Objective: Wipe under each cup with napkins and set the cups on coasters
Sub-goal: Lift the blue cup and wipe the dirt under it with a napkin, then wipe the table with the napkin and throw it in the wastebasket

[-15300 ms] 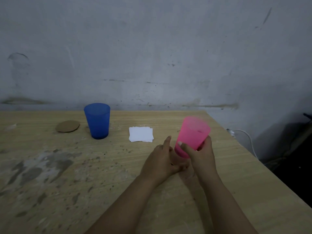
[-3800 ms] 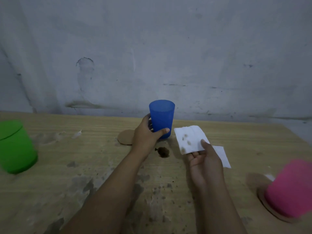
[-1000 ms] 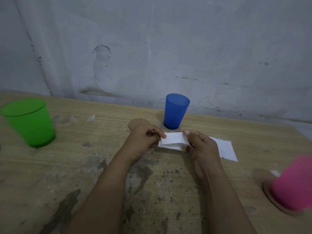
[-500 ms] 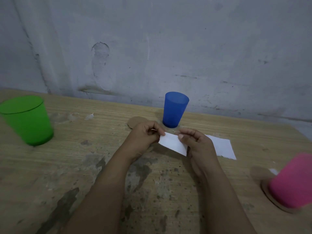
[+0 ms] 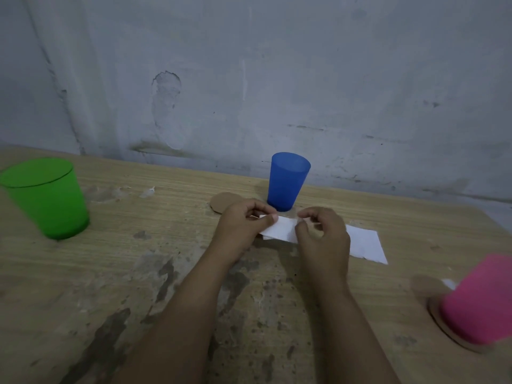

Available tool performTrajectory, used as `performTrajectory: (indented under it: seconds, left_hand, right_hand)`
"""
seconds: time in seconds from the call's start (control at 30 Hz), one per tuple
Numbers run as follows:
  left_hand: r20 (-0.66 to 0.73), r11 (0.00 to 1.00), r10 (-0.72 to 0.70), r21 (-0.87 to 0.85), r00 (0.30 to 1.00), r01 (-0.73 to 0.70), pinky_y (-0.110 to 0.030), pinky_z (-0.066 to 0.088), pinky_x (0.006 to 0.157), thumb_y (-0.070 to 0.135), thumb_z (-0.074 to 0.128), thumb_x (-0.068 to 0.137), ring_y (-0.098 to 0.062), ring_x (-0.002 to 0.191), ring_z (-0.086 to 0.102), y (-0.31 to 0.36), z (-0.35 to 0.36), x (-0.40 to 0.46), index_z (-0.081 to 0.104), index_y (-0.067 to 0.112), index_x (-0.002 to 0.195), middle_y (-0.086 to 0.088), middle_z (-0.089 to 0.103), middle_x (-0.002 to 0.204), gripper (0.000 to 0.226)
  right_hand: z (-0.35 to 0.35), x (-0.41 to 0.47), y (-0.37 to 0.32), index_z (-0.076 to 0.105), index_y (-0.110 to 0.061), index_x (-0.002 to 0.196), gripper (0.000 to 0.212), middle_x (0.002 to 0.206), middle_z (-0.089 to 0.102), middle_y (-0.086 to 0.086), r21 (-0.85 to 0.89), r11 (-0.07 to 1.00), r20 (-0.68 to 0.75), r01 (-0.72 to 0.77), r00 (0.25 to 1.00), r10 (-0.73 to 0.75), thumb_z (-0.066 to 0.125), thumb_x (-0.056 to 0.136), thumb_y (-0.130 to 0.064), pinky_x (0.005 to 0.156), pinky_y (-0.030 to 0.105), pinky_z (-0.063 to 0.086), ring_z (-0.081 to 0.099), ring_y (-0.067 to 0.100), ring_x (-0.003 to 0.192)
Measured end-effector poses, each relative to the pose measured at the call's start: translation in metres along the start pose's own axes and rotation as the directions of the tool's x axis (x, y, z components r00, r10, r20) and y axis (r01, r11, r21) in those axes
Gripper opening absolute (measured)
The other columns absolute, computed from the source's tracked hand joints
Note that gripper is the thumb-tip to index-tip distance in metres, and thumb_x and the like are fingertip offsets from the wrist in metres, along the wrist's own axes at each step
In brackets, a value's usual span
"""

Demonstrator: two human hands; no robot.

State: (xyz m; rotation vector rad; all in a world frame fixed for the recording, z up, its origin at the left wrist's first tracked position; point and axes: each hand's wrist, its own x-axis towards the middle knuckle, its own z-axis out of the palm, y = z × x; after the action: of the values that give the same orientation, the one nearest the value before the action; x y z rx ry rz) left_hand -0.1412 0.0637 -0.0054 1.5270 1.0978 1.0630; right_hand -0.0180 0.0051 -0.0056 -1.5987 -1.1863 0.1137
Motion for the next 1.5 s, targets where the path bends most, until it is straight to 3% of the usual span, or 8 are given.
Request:
performTrajectory:
  seconds: [0.13,0.3,0.7,0.77,0.83,1.0,1.33,1.5]
  left_hand:
    - [-0.137,0.997,0.067,-0.038,0.988,-0.073,-0.006,0.046,0.059,0.010,0.070,0.082,-0.004,0.082,0.061,-0.003,0.004,0.004,0.069,0.011,0.089,0.000,0.067,0.094,0.007]
    - [-0.126,0.985,0.118,-0.112,0.985,-0.132,-0.014,0.053,0.065,0.010,0.073,0.079,-0.004,0.075,0.065,-0.003,0.009,0.002,0.067,0.014,0.092,0.002,0.067,0.087,0.015]
    - [0.211,0.985,0.129,-0.141,0.969,-0.101,-0.029,0.054,0.081,0.005,0.072,0.076,-0.014,0.084,0.069,-0.003,0.018,-0.006,0.049,0.024,0.115,0.002,0.075,0.092,0.049]
    - [0.186,0.976,0.106,-0.205,0.977,-0.067,-0.025,0.054,0.081,0.006,0.070,0.079,-0.017,0.092,0.068,0.000,0.015,-0.007,0.050,0.022,0.114,-0.002,0.074,0.094,0.044]
    - [0.115,0.977,0.094,-0.203,0.989,-0.069,-0.018,0.053,0.074,0.008,0.064,0.085,-0.017,0.092,0.068,0.003,0.010,-0.007,0.052,0.019,0.112,-0.004,0.072,0.092,0.032]
    - [-0.033,0.990,0.140,0.035,0.990,-0.139,-0.008,0.044,0.066,0.008,0.052,0.090,0.002,0.075,0.058,-0.005,0.001,-0.003,0.057,0.027,0.106,0.008,0.069,0.086,0.026]
    - [0.083,0.944,0.112,0.302,0.990,-0.133,-0.023,0.045,0.094,-0.005,0.044,0.090,-0.006,0.107,0.056,-0.013,0.005,-0.001,0.058,0.019,0.121,0.004,0.062,0.115,0.042]
    - [-0.017,0.956,0.115,0.274,0.993,-0.106,-0.014,0.041,0.085,-0.014,0.040,0.083,-0.007,0.107,0.056,-0.016,0.001,0.004,0.059,0.019,0.119,0.003,0.063,0.115,0.052]
  right_hand:
    - [0.009,-0.005,-0.006,0.062,-0.011,0.082,0.007,0.083,0.059,-0.002,-0.124,0.972,-0.170,0.202,0.960,-0.221,0.057,0.079,-0.010,0.071,0.018,0.039,0.050,0.012,0.080]
    - [0.017,-0.009,-0.008,0.070,-0.015,0.092,0.014,0.082,0.061,-0.009,-0.045,0.999,0.033,0.009,0.999,-0.007,0.057,0.089,-0.019,0.061,-0.001,0.037,0.053,-0.003,0.072]
    - [0.004,0.005,0.000,0.068,-0.019,0.073,0.020,0.071,0.068,-0.001,0.299,0.845,0.038,-0.444,0.890,0.454,0.057,0.090,-0.020,0.071,0.038,0.051,0.065,0.020,0.075]
    - [-0.004,0.010,0.004,0.070,-0.017,0.096,0.015,0.086,0.068,-0.003,0.303,0.841,-0.004,-0.449,0.882,0.472,0.056,0.091,-0.016,0.076,0.031,0.049,0.062,0.017,0.085]
    - [-0.014,0.014,0.007,0.064,-0.012,0.111,0.022,0.093,0.065,0.000,0.259,0.877,-0.086,-0.404,0.895,0.437,0.058,0.090,-0.015,0.070,0.019,0.045,0.060,0.014,0.084]
    - [-0.030,0.020,0.004,0.066,-0.013,0.082,0.013,0.075,0.065,0.002,0.051,0.982,-0.238,-0.180,0.953,0.187,0.058,0.085,-0.002,0.053,0.000,0.037,0.053,0.000,0.063]
    - [0.015,0.033,-0.001,0.066,-0.011,0.104,0.022,0.096,0.066,0.009,-0.680,0.720,0.260,0.138,0.964,0.061,0.051,0.088,-0.007,0.070,0.028,0.043,0.056,0.021,0.079]
    - [0.035,0.021,-0.004,0.063,-0.006,0.101,0.018,0.099,0.062,0.013,-0.695,0.706,0.285,0.136,0.954,0.097,0.049,0.093,-0.016,0.067,0.027,0.034,0.053,0.023,0.093]
